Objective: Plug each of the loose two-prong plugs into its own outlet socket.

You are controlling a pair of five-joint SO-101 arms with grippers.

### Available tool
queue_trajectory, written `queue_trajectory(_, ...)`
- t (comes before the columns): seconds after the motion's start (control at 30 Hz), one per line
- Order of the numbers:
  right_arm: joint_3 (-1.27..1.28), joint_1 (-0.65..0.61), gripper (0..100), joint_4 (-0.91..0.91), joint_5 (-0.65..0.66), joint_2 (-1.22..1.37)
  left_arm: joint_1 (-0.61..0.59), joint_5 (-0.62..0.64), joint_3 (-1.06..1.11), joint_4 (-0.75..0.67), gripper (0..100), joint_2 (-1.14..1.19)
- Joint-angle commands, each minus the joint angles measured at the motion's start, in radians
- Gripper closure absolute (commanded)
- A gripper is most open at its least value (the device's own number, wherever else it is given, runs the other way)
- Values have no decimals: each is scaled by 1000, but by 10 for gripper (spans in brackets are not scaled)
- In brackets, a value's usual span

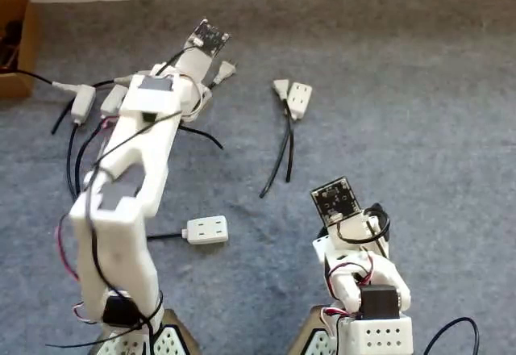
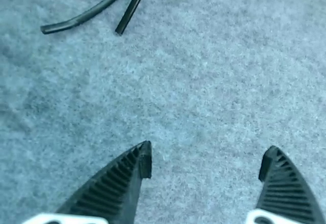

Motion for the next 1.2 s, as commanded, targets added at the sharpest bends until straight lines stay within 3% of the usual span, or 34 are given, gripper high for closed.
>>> queue_trajectory(0.0, 140, -10, 666, -15, 14, -16, -31, 9, -355, 138, 778, 194)
queue_trajectory(0.23, 140, -12, 666, -15, 14, -16, -76, 11, -808, 358, 786, 501)
queue_trajectory(0.4, 140, -12, 666, -15, 14, -16, -67, 6, -1050, 509, 998, 642)
queue_trajectory(0.63, 140, -12, 666, -15, 14, -16, -13, -71, -1216, 684, 996, 768)
queue_trajectory(0.87, 140, -12, 666, -15, 14, -16, -15, -35, -1385, 767, 996, 756)
queue_trajectory(1.17, 140, -12, 666, -15, 14, -16, 88, -74, -1319, 1002, 996, 395)
